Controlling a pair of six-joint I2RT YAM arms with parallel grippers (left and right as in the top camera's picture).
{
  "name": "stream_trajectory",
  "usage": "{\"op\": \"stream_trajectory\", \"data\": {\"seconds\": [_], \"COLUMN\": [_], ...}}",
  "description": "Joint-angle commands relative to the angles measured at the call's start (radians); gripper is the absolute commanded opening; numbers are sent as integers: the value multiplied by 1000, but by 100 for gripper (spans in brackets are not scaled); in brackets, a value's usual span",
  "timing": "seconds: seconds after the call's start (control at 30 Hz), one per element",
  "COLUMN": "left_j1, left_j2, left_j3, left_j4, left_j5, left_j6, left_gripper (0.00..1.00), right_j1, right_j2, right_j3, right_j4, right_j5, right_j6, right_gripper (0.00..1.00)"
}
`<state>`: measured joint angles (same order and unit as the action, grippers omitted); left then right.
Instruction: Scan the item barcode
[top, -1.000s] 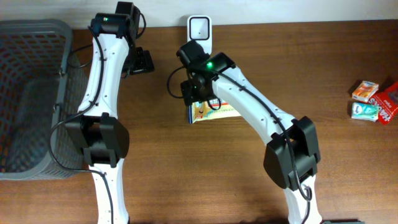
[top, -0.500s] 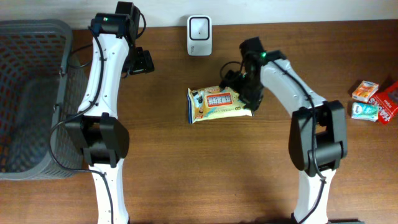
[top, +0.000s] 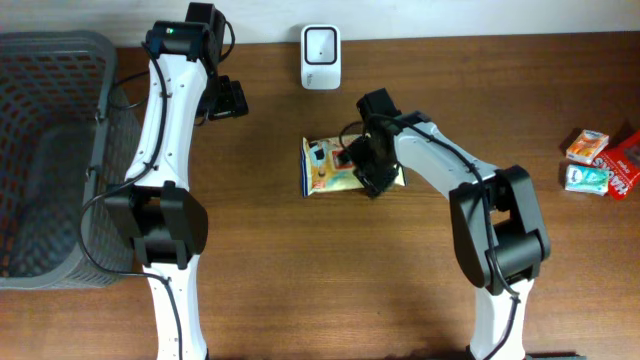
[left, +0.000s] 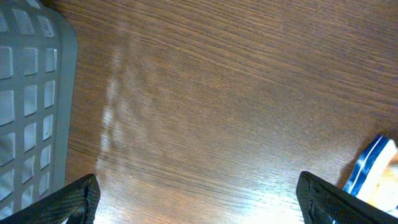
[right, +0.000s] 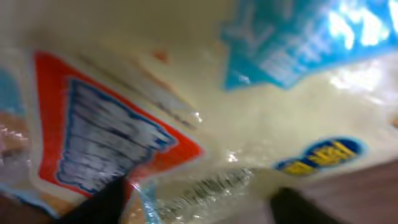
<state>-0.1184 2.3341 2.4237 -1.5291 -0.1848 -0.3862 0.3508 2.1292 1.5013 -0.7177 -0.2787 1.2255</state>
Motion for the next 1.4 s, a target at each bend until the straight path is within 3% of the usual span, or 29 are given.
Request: {"op": "stream_trajectory", "data": {"seconds": [0.0,0.03,0.1,0.2,0.33,0.4,0.43,0.47,0.5,0.87,0.9,0.93,0.97,1.1,1.17,1.27,1.37], "left_j1": [-3,-3,-3,-3,-3,-3,-3,-3,-3,-3,-3,-3,-3,-3,-3,-3,-3], "left_j2": [-2,-2,-2,-2,-2,-2,-2,-2,-2,-2,-2,-2,-2,-2,-2,-2,-2], "left_j3": [5,5,5,5,5,5,5,5,5,5,5,5,5,5,5,5,5], "left_j4": [-1,-1,-1,-1,-1,-1,-1,-1,-1,-1,-1,-1,-1,-1,-1,-1,-1], "left_j5": [-14,-14,-14,-14,-14,-14,-14,-14,-14,-14,-14,-14,-14,-14,-14,-14,-14], "left_j6": [-3,-3,-3,-3,-3,-3,-3,-3,-3,-3,-3,-3,-3,-3,-3,-3,-3], "left_gripper": [99,99,99,99,99,99,99,99,99,99,99,99,99,99,99,99,99], "right_j1": [4,2,2,1,-3,-13,-16,-17,-17,-16,-16,-16,-18,-46,-71,-77,-74], "right_j2": [23,23,22,6,-43,-56,-55,-50,-45,159,171,179,178,163,133,113,114], "right_j3": [-35,-35,-33,28,114,139,138,136,136,125,125,125,126,184,298,454,514], "right_j4": [31,32,65,74,-93,-133,-147,-147,-145,19,19,19,19,18,-18,-25,161], "right_j5": [119,126,125,132,344,349,324,292,283,177,178,178,178,116,34,-50,-62], "right_j6": [-143,-161,-233,-531,-573,-646,-646,-645,-645,-555,-557,-568,-583,-693,-816,-863,-850], "right_gripper": [27,4,4,4,4,5,62,92,100,99,80,38,4,4,4,4,4]}}
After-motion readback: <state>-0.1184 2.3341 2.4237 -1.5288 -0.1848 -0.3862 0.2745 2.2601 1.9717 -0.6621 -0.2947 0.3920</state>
